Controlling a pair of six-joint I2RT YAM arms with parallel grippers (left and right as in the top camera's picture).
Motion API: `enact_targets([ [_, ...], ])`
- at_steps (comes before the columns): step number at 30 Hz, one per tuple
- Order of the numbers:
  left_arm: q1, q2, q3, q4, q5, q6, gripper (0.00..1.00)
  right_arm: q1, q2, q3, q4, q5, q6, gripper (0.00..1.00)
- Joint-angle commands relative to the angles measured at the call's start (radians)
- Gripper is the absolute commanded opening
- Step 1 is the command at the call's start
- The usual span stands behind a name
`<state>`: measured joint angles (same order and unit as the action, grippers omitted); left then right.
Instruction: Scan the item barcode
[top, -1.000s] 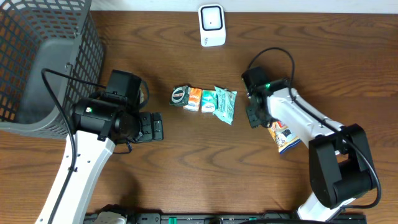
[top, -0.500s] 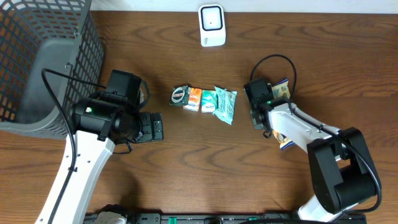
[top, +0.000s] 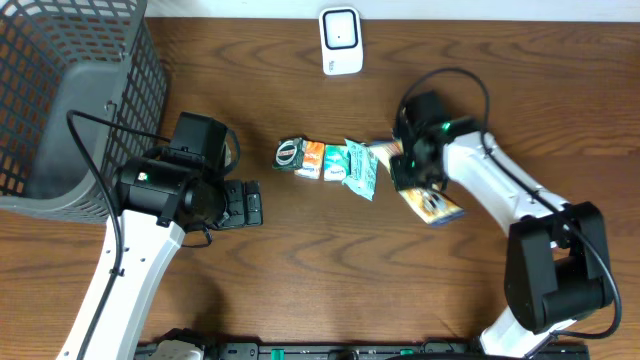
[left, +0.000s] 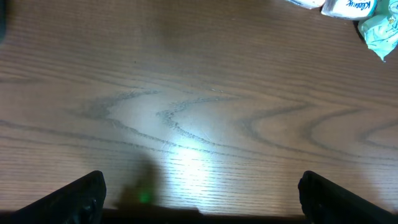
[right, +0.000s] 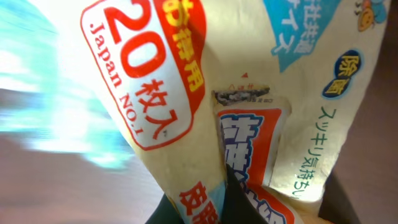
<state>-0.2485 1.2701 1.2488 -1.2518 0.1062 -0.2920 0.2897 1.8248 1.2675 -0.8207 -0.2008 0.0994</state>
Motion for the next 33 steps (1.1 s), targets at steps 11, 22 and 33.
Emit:
enact_targets([
  [11,0.003,0.003,-0.004,-0.003,0.009,-0.009,0.98,-0.288,0.005,0.058,-0.122,-1.035,-0.158,0.01],
  [22,0.003,0.003,-0.004,-0.003,0.009,-0.009,0.98,-0.264,0.005,-0.096,-0.076,-1.047,-0.171,0.01],
  [33,0.003,0.003,-0.004,-0.003,0.009,-0.009,0.98,-0.360,0.006,-0.240,0.143,-0.750,0.016,0.16],
])
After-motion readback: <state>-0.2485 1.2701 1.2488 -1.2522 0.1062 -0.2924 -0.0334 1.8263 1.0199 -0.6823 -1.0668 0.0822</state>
